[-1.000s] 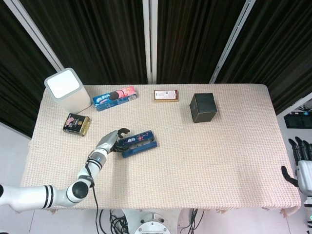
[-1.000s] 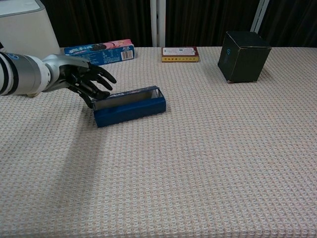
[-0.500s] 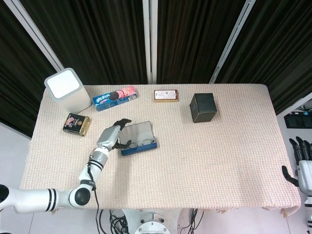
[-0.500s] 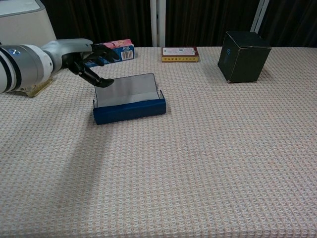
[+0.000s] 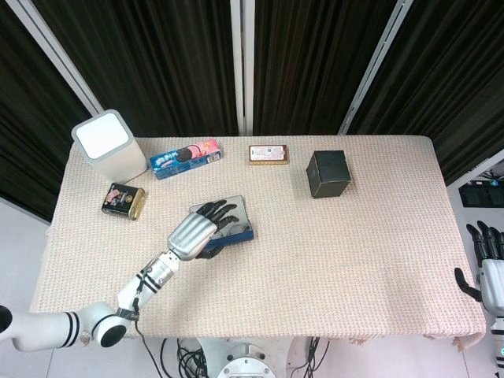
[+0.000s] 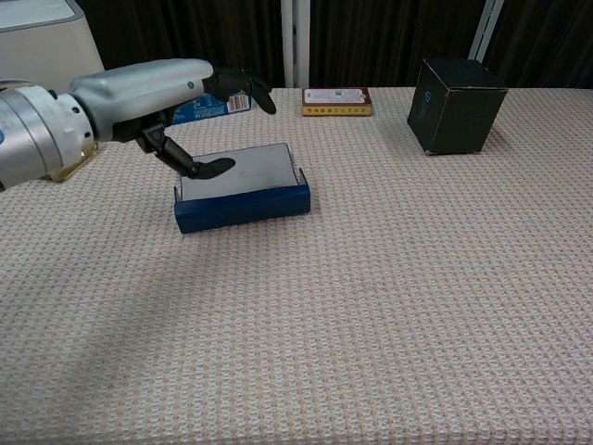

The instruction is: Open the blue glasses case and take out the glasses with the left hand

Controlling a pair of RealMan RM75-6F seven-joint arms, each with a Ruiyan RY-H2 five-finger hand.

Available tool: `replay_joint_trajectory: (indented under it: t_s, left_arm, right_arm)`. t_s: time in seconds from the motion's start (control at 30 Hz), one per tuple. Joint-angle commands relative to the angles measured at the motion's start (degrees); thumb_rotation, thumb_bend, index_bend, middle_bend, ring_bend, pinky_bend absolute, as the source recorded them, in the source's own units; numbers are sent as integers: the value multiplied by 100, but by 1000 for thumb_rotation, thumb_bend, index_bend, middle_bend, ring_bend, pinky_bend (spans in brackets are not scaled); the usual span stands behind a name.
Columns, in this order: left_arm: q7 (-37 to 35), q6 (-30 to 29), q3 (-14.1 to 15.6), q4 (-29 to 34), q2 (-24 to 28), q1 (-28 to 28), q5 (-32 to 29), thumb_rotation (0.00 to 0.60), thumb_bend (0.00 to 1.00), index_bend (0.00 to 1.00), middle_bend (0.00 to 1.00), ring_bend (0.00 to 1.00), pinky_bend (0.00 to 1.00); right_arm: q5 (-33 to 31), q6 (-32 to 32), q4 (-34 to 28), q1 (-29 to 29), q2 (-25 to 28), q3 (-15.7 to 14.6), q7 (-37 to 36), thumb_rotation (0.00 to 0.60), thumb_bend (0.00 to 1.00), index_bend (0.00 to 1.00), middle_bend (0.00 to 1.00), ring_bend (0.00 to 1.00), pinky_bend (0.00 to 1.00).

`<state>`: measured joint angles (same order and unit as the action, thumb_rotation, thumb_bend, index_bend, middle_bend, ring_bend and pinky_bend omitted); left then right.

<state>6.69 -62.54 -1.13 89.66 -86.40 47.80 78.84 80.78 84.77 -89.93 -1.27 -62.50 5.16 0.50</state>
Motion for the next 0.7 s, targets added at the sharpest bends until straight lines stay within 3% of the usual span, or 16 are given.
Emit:
replay_joint_trajectory:
  t_s: [0.03,0.23,0.7]
  left_arm:
    - [-185,274,378,-217,131,16,539,600,369,324,45,0,111]
    - [231,584,459,-333,21,62,705,600,367,324,3,0,53]
    - [1139,941,74,-760,-505,160,388,600,353,267,0,0,0]
  right_arm:
    - [-3,1,-3,1,-1,1,0,600,305,0,0,0,0]
    - [-35,-22,0,0,-11,3,5,600,305,0,0,0,0]
    - [-107,-71,43,5,2,17,-77,600,306,0,0,0,0]
